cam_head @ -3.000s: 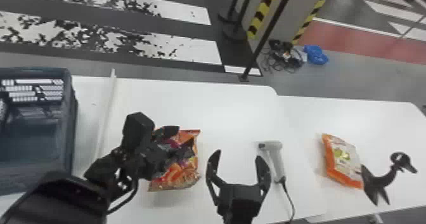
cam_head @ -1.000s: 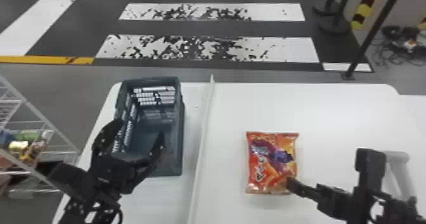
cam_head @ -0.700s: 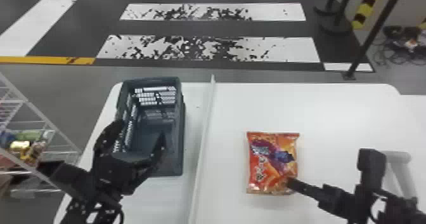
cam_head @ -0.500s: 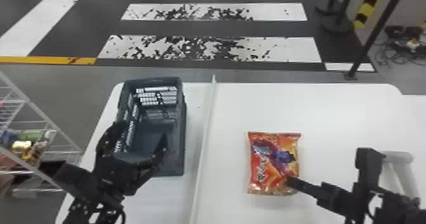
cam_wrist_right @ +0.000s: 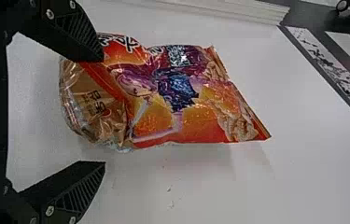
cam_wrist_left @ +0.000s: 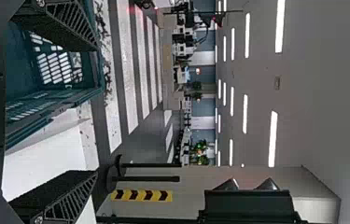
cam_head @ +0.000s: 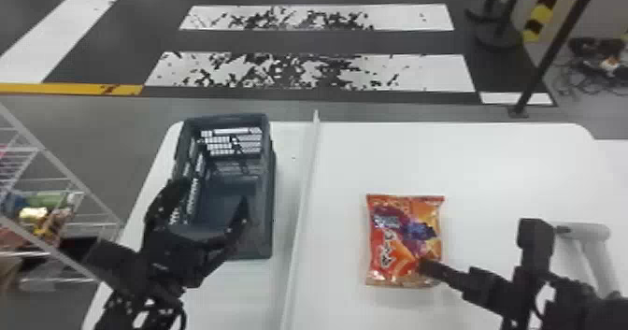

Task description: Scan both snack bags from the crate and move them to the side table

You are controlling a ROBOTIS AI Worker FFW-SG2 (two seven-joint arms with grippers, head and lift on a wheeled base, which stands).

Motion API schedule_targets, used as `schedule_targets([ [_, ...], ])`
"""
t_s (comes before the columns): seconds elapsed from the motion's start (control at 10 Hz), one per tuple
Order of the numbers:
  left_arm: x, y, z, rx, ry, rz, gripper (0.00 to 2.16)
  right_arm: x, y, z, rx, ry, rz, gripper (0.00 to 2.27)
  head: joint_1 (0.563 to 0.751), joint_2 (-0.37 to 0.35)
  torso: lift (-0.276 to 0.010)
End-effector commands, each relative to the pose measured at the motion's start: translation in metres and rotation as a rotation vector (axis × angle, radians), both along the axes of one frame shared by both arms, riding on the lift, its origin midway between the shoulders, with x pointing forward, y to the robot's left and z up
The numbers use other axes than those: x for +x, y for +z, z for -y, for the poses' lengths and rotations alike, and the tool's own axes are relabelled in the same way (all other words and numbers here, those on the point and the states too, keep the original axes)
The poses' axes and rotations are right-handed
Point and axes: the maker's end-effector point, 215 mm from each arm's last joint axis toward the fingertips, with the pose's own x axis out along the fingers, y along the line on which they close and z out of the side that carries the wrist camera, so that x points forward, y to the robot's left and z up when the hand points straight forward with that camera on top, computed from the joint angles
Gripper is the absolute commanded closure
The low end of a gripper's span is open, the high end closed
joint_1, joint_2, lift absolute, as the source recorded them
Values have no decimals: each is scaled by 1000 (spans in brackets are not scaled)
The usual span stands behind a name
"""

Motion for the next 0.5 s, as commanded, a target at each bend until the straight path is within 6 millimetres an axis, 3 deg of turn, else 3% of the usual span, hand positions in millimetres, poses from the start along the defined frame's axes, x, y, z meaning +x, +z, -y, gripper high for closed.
schedule_targets([
  [0.0, 1, -1, 1, -1, -3, 0, 49, 4, -4, -2, 17, -5, -7, 194, 695, 83, -29],
  [0.1, 1, -1, 0, 3, -4, 0, 49, 6, -6, -3, 39, -8, -7, 370, 695, 84, -29],
  [0.2, 1, -2, 0, 4, -4, -2, 49, 8, -3, -4, 72, -7, 3, 714, 695, 87, -29],
  [0.3, 2, -3, -1, 4, -4, -5, 49, 9, -1, -2, 81, -7, 10, 1588, 695, 90, -29],
  [0.4, 1, -4, 0, 3, -5, -6, 49, 6, -5, 3, 63, -13, -5, 2219, 695, 92, -29],
])
